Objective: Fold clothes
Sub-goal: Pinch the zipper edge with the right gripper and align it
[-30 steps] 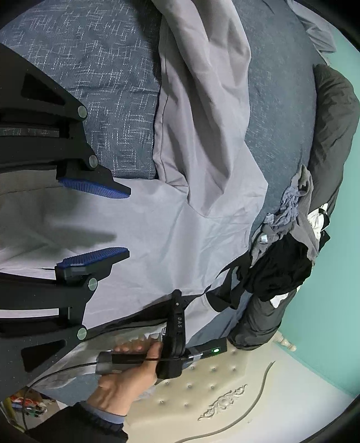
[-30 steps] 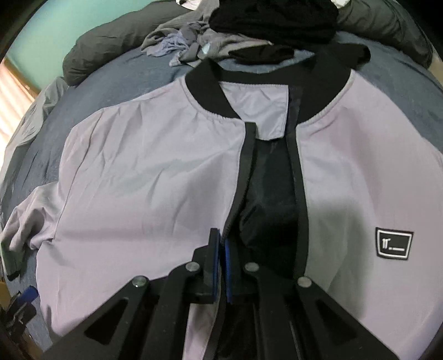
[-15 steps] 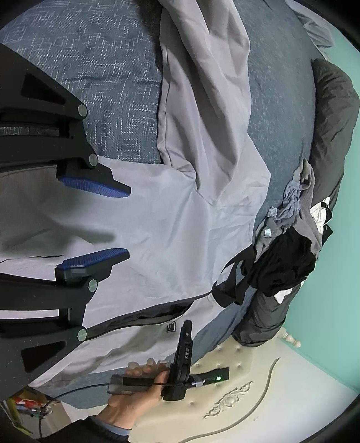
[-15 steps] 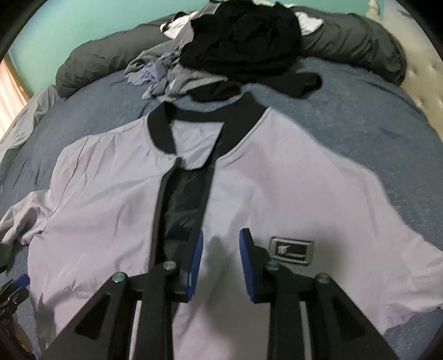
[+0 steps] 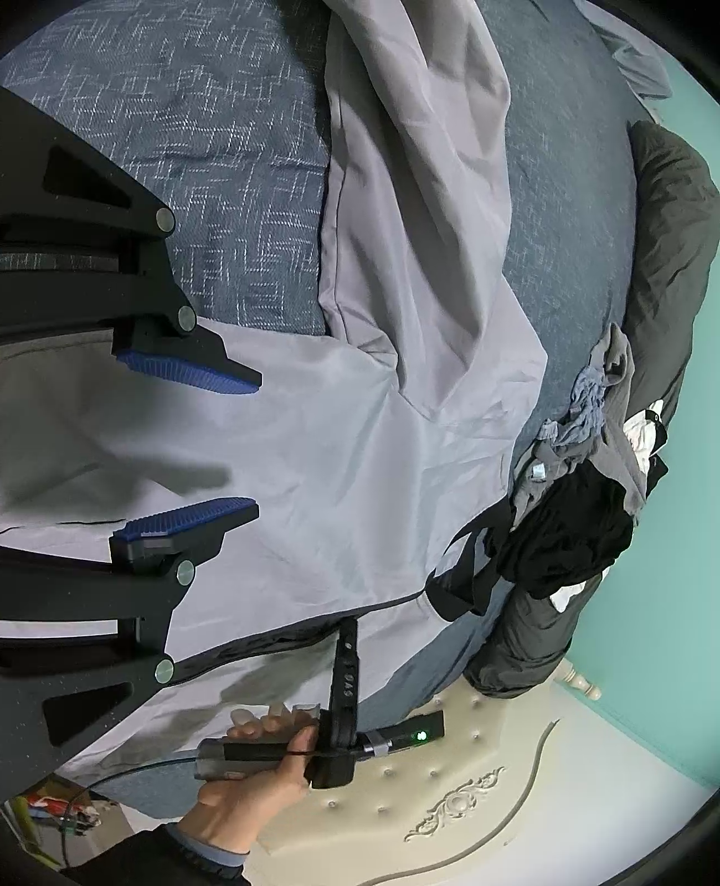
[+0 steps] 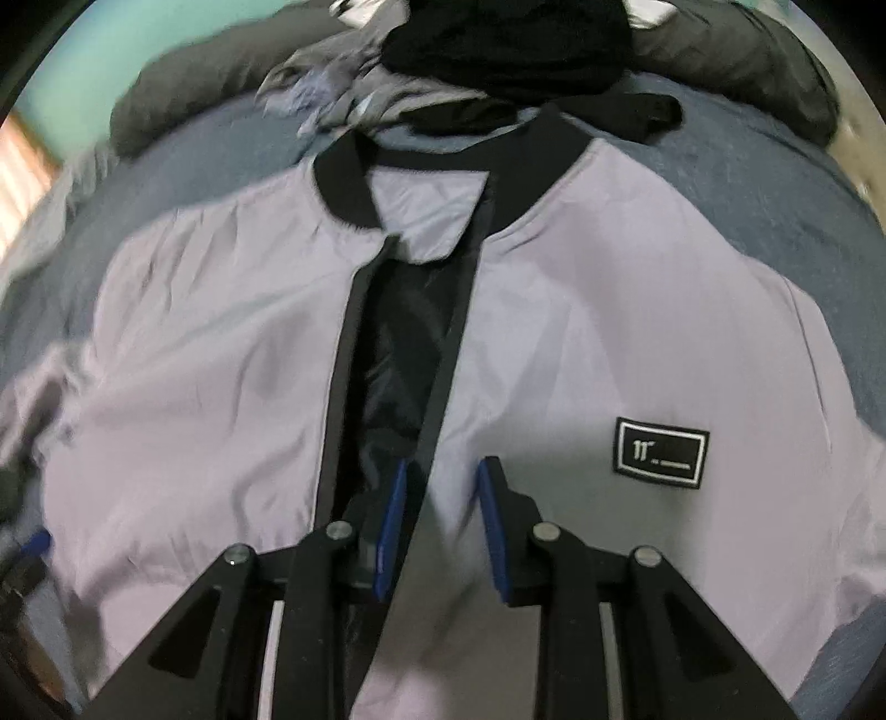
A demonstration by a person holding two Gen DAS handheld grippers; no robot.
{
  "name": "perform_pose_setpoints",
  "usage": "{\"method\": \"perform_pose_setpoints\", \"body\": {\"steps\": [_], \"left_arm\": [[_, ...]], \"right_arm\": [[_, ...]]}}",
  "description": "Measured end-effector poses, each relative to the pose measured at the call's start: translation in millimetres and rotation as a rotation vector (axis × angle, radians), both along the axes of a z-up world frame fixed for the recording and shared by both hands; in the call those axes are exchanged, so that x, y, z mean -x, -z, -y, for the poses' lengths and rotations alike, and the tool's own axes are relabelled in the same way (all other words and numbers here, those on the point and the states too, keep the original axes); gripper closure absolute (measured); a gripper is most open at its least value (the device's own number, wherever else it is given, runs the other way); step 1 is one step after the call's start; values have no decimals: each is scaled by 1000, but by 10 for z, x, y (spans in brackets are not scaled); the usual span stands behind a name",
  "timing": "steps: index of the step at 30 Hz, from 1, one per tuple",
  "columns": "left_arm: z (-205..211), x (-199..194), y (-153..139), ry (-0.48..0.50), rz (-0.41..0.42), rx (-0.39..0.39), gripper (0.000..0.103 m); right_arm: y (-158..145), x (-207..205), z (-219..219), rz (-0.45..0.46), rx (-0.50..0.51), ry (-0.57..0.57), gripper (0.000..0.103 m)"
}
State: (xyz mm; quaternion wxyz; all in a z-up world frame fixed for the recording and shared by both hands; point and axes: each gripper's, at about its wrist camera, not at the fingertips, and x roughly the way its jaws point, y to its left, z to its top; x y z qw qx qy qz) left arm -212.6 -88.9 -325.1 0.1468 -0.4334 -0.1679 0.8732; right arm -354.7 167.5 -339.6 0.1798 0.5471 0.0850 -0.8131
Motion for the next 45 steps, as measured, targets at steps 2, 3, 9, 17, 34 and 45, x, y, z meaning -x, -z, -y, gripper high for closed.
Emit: {"method": "perform_pose_setpoints", "body": {"steps": [2,3,9,17,34,45], "left_arm": [[-15,-5,-2,3,-1,1,60],[-20,-7,-2,4,-2,2,60],[4,7,1,-1,-1,-4,60],[19,7,8,-6,-1,-17,60],[94,16,25,-23,3,-33,60],[136,17,-64,-37,-13,-36,58]], "right_arm": [[25,-6,23,-1,-21,-1,74],[40,-5,12,0,-25,5,74],[67,-28,-112,-13,-15,30,90],[-364,-174,-374,-83,211,57,96],[-46,-74,195,10,220,-6,96],[-430,-401,-313,-65,254,47,88]]}}
